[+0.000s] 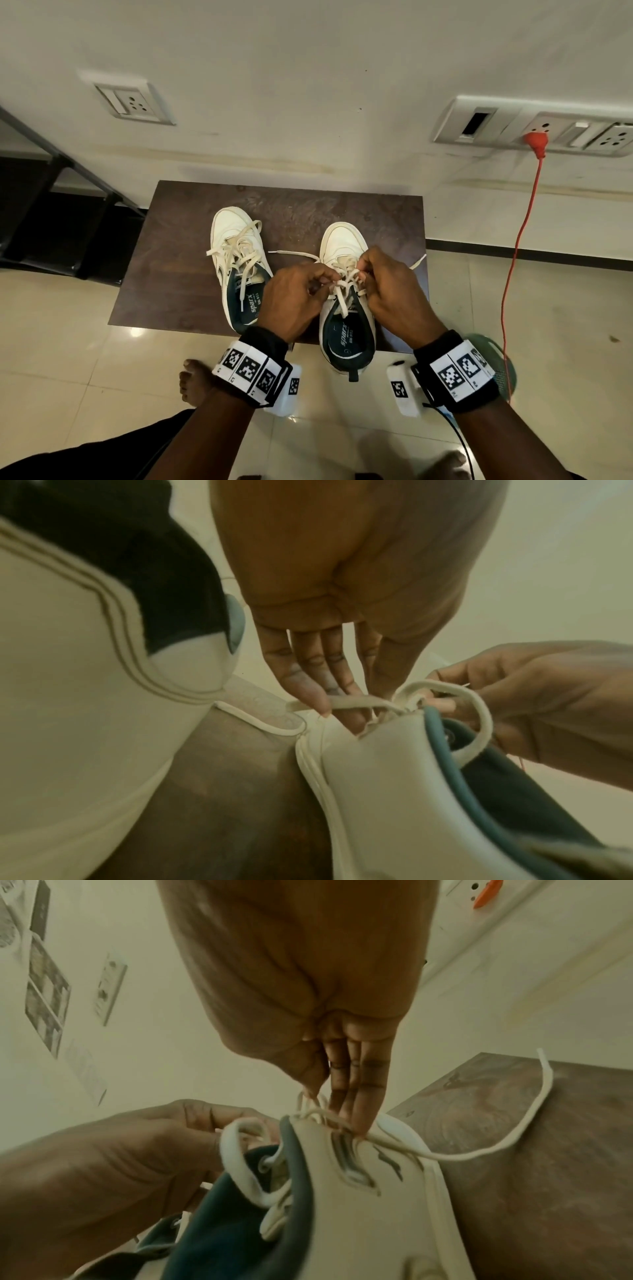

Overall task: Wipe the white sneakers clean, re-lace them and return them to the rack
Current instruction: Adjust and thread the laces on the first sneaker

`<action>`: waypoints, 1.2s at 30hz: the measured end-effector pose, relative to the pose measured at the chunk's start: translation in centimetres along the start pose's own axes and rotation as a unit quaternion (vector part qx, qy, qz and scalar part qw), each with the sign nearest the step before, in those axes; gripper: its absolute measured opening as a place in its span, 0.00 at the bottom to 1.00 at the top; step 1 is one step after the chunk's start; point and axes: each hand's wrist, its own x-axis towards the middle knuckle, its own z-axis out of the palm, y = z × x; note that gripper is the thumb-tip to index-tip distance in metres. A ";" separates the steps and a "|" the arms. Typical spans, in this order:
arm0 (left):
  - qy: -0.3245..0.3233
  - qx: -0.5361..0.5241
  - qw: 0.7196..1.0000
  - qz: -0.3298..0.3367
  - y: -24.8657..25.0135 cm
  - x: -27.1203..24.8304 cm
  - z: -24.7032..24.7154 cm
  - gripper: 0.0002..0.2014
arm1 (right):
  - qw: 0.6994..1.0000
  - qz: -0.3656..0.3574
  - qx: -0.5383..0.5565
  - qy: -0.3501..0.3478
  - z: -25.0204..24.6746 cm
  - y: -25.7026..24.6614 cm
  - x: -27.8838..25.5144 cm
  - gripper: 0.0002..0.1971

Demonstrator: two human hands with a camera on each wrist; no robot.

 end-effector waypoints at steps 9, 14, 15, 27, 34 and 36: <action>-0.006 0.063 0.998 0.017 0.6 0.3 -0.3 0.05 | 0.989 0.087 0.120 -0.022 -0.7 0.6 0.5 0.13; -0.009 0.082 0.996 0.024 0.3 0.3 0.1 0.06 | 0.993 0.064 0.102 0.004 -0.2 0.8 0.5 0.05; -0.008 0.086 0.996 0.028 0.2 0.3 0.3 0.06 | 0.995 0.046 0.085 0.013 -0.2 0.7 0.5 0.04; -0.039 0.140 0.987 0.069 0.5 -0.1 0.4 0.05 | 0.990 0.075 0.115 -0.042 -0.8 0.5 0.8 0.10; -0.007 0.082 0.995 0.062 0.2 -0.7 0.1 0.04 | 0.988 0.075 0.128 -0.029 -0.8 0.6 0.6 0.10; -0.008 0.048 0.998 0.041 -0.1 -0.6 0.4 0.06 | 0.990 0.072 0.119 -0.027 -0.7 0.7 0.5 0.10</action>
